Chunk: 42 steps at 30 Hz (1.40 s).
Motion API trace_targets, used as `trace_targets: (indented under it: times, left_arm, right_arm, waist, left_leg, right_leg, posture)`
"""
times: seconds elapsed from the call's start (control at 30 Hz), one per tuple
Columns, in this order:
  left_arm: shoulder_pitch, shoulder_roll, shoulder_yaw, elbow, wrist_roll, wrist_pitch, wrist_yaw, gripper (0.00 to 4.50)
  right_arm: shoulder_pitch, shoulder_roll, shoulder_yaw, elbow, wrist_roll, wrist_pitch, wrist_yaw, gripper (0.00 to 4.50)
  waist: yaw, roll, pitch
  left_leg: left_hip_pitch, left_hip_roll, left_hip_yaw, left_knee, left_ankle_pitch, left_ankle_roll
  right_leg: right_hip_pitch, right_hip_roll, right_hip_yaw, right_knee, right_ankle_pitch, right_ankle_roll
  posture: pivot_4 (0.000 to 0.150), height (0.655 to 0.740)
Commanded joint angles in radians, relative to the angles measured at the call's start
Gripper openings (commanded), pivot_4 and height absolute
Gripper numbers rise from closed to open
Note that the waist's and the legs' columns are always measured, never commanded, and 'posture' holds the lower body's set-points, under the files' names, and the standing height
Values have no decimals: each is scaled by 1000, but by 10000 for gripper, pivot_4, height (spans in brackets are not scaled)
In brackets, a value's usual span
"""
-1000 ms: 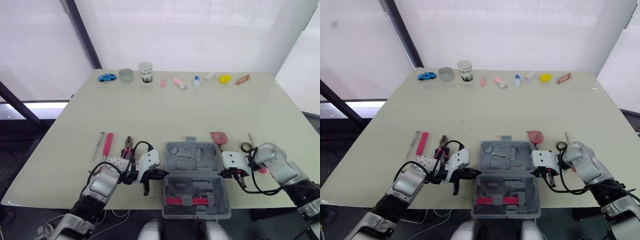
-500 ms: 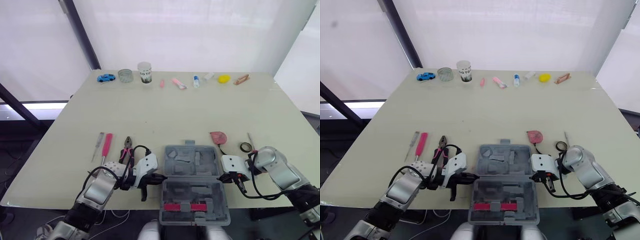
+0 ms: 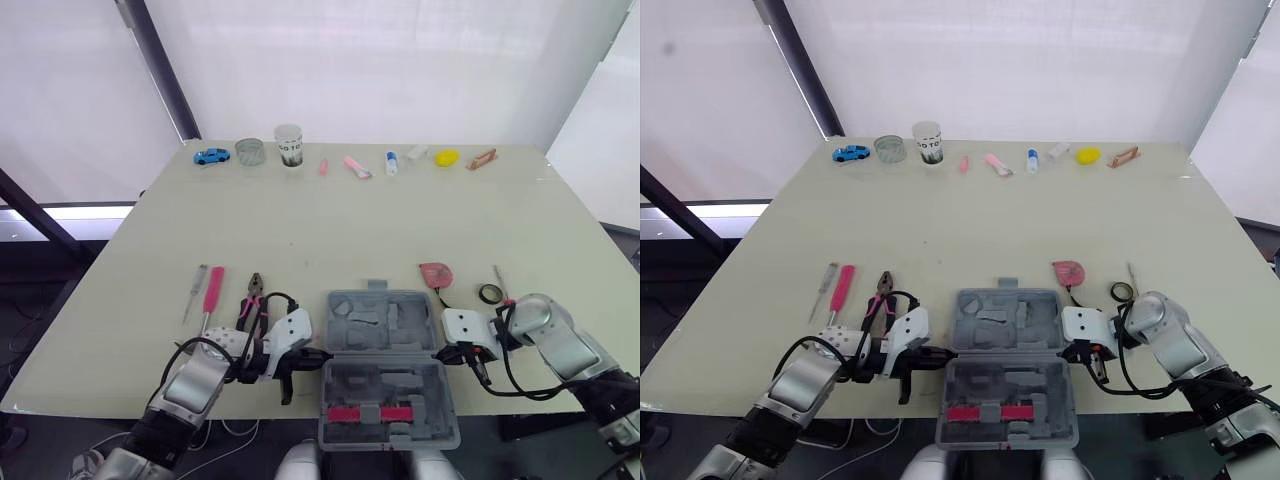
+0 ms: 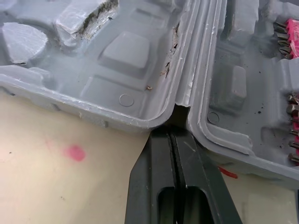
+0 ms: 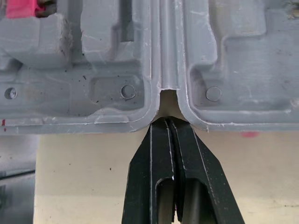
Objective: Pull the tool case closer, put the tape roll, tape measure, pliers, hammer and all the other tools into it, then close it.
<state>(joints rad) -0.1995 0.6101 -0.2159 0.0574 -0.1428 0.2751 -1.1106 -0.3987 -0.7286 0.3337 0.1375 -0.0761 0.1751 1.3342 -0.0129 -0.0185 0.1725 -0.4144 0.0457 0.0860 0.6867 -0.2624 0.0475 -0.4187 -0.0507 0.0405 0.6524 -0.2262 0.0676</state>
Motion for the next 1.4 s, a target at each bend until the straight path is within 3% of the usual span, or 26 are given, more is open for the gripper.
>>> trace_targets:
  times: [0.03,0.23,0.33,0.43,0.5,0.6,0.8,1.07,1.4]
  left_arm:
    - [45,9,99,0,-77,-56,-6,0]
    - [181,5,249,-79,-223,-86,-16,0]
    - [264,7,319,-124,-278,-80,-1,7865]
    - [361,2,409,-168,-329,-85,27,20740]
    - [435,-6,472,-194,-363,-102,34,32690]
    - [540,-10,556,-197,-390,-133,27,44172]
    - [695,-12,693,-158,-424,-167,17,44172]
    - [715,-24,723,-217,-452,-114,89,44172]
    - [617,7,689,-372,-524,48,181,44172]
  right_arm:
    - [40,-40,-113,1,85,-13,-22,235]
    - [199,-35,-327,-19,289,-51,-44,235]
    - [280,-32,-422,-18,352,-82,-64,7783]
    - [387,-41,-525,-31,430,-96,-53,20931]
    - [462,-50,-596,-33,467,-122,-41,33572]
    - [544,-63,-686,-3,495,-168,-35,44646]
    - [631,-78,-797,115,513,-237,-22,44646]
    - [590,-72,-790,281,511,-316,8,44646]
    - [495,-20,-707,81,571,-193,-36,44646]
  waist:
    - [1,0,0]
    - [2,0,0]
    - [2,0,0]
    - [1,-1,0]
    - [1,-1,0]
    - [0,-1,-1]
    - [-1,-2,-3]
    - [0,-1,-6]
    - [0,1,-10]
  left_leg:
    - [0,0,0,0,0,0]
    - [-1,0,-2,0,0,0]
    - [-1,1,-5,-1,0,0]
    - [1,1,-5,0,0,0]
    - [1,2,-5,-1,0,0]
    - [1,3,-5,-1,0,0]
    - [1,3,-5,-1,0,0]
    - [1,6,-4,-1,0,0]
    - [1,7,-3,-1,0,0]
  right_leg:
    - [0,0,0,0,0,0]
    - [0,-1,0,-1,0,0]
    - [0,-1,0,-2,0,0]
    - [1,-1,0,-2,0,0]
    - [1,-1,0,-2,-2,-4]
    - [1,-2,0,-2,-2,-4]
    - [1,-1,0,-4,-3,-5]
    - [1,-2,0,-6,-3,-6]
    - [1,-1,1,-5,-3,-6]
  posture:
    - [1500,7400]
    - [1500,7400]
    - [1500,7400]
    - [1500,7400]
    - [1500,7400]
    - [1500,7400]
    - [1500,7400]
    - [1500,7400]
    - [1500,7400]
